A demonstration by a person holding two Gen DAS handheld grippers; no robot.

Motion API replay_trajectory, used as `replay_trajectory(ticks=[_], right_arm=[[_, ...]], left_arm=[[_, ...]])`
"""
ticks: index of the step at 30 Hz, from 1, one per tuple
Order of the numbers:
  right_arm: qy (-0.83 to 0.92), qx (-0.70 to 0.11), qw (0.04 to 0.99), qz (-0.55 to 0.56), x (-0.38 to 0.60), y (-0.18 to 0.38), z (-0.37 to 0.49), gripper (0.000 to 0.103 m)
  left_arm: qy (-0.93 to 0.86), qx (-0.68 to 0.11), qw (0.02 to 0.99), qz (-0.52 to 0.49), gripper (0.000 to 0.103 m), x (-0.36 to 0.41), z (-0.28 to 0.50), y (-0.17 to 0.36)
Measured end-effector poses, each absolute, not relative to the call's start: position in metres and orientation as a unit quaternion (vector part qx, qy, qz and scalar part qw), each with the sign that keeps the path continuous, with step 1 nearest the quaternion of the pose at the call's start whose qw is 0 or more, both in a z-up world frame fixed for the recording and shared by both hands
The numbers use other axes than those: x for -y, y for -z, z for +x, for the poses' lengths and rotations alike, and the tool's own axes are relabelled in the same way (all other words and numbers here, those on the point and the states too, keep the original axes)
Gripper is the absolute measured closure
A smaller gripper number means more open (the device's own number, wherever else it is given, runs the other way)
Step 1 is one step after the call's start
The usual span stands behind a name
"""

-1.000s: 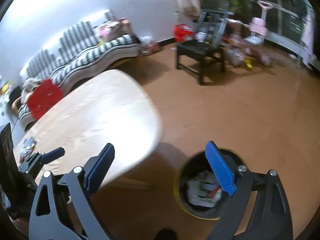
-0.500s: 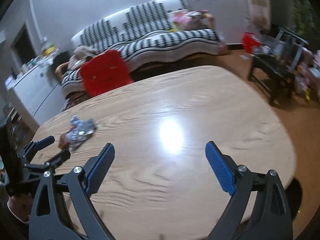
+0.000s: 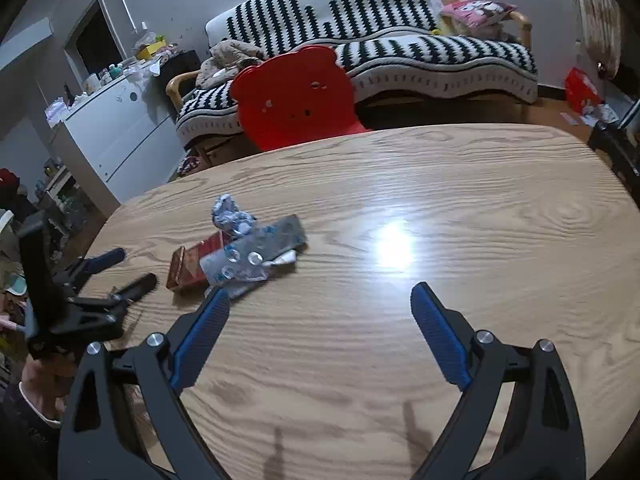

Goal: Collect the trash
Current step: 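Move both open tools back over the red box and blister pack, then grasp the red cigarette box with the left tool while the right grasps the silver blister pack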

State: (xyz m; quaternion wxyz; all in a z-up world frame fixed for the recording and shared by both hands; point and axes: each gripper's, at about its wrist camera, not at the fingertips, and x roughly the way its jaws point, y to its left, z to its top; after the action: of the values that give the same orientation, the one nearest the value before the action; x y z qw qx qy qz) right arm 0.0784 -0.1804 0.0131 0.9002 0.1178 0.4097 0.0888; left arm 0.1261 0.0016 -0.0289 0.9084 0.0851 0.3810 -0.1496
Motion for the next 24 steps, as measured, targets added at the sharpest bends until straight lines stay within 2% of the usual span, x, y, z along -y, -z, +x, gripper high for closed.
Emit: replay_trajectory(ticks=[15, 21, 22, 23, 24], right_arm=[[-0.123, -0.473, 0.844, 0.221, 0.142, 0.039, 0.169, 0.014], [-0.124, -0.478, 0.834, 0.246, 0.135, 0.053, 0.191, 0.015], [-0.125, -0.478, 0.835, 0.242, 0.132, 0.053, 0.193, 0.020], [-0.127, -0.478, 0.836, 0.239, 0.129, 0.053, 0.195, 0.023], [-0.130, -0.479, 0.836, 0.235, 0.124, 0.054, 0.197, 0.031]], left_arm=[[0.217, -0.409, 0.873, 0.155, 0.007, 0.023, 0.165, 0.074], [0.229, -0.414, 0.868, 0.153, 0.007, 0.026, 0.177, 0.077], [0.231, -0.414, 0.867, 0.153, 0.009, 0.026, 0.177, 0.077], [0.235, -0.415, 0.865, 0.156, 0.014, 0.028, 0.177, 0.078], [0.239, -0.413, 0.865, 0.153, 0.021, 0.029, 0.176, 0.077]])
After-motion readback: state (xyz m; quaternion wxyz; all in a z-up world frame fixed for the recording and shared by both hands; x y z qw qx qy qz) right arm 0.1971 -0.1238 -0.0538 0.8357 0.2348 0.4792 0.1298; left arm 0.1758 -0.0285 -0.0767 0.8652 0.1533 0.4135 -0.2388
